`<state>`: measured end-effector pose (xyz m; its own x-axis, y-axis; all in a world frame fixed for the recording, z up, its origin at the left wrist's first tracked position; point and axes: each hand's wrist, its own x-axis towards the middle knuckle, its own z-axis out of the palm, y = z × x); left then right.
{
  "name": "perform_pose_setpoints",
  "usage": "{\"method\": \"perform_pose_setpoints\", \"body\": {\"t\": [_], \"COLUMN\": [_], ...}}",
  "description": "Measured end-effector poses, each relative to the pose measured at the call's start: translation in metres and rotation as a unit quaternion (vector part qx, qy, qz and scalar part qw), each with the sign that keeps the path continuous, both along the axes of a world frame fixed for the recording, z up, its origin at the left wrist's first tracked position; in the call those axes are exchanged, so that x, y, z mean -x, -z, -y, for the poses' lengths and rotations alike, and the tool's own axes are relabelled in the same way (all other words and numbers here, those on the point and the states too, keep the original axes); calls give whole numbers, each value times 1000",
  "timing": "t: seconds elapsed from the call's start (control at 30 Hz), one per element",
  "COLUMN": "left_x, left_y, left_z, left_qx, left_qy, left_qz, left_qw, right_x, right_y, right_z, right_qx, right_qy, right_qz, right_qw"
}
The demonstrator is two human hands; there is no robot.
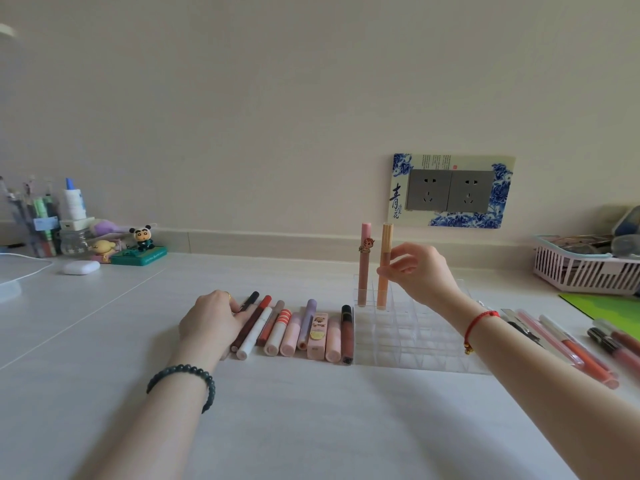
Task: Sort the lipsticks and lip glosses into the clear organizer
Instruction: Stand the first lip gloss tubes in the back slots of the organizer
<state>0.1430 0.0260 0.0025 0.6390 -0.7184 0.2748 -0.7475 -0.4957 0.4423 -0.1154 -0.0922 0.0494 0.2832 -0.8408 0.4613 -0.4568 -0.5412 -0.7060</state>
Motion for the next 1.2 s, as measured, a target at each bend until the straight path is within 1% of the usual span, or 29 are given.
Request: {"method": "perform_pose_setpoints", "body": {"t": [0.13,0.33,0.53,0.67,0.77,0.87,0.97,1.07,1.2], "left_x": [-3,-10,-12,-12,-11,-10,-8,-3,-3], "left_y": [1,4,5,2,0,-3,-6,-9,-13], "left_z": [1,4,5,5,2,-1,-2,-2,-12], "left_qx": [21,36,35,28,35,23,-34,-94,-113], "left_qy": [-4,5,1,-8,-19,-15,6,21,21], "left_qz": [-44,-77,-106,-114,-106,-90,-66,-34,-16], "left_qw": [999,996,994,993,994,996,997,995,993], "right_x": [0,2,7,20,32,41,47,49,52], "right_y": [0,0,-1,6,13,18,24,26,24], "right_z": [1,-2,-9,-21,-37,-57,-76,-89,-100], "right_qx": [5,4,36,65,98,130,133,131,129], "right_qy": [-3,-3,11,38,59,48,17,-13,-39], "right_qz": [-7,-23,-30,-8,5,2,-23,-28,-25], "right_qw": [1000,1000,999,997,993,990,991,991,991]}}
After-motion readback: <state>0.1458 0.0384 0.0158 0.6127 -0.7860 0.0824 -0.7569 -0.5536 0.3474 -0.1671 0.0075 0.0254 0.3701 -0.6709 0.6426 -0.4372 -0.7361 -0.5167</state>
